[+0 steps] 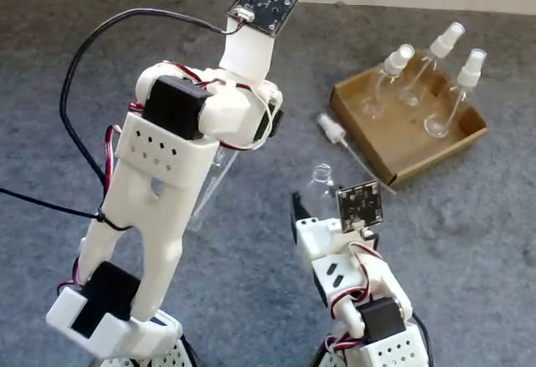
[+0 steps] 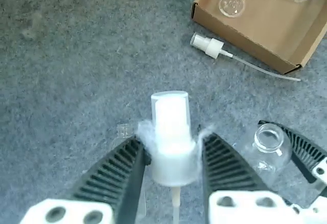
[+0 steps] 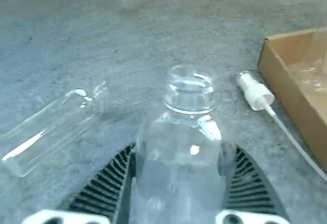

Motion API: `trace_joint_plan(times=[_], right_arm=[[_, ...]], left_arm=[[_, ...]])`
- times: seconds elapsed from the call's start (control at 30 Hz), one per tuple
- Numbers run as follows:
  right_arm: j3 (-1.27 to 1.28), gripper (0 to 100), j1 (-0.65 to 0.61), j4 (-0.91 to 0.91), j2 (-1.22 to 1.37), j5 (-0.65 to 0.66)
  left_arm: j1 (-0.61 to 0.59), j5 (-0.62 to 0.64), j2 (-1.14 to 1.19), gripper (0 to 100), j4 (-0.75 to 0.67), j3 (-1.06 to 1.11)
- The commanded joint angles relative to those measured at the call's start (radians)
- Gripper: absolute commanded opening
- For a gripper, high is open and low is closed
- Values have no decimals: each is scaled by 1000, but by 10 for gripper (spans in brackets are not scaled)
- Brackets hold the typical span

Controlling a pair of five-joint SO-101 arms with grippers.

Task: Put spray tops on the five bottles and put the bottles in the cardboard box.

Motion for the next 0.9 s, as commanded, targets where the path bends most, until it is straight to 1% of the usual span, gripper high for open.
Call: trace_joint_plan(times=[0.0,0.17,0.23,0.33,0.4,0.47,0.6,0.7,0.87], right_arm=[[-13,159,-61,-31,-12,0],[41,159,-148,-35,-12,0],[87,159,-173,-88,-12,0],[140,159,-174,-222,-2,0],[165,159,-174,-229,-12,0],[171,159,-174,-226,-12,0],[171,159,-174,-231,-12,0],[171,159,-174,-234,-12,0],[171,159,-174,-298,-12,0]], left_arm=[[-8,-2,-48,66,-2,-48],[-13,0,-61,66,-31,-48],[-15,0,-64,66,-37,-48],[-15,0,-64,66,-38,-48],[-15,11,-65,61,-55,-50],[-27,68,-65,31,-81,-50],[-64,157,-65,28,-95,-50],[-68,161,-65,24,-94,-50],[-68,161,-65,24,-101,-56]])
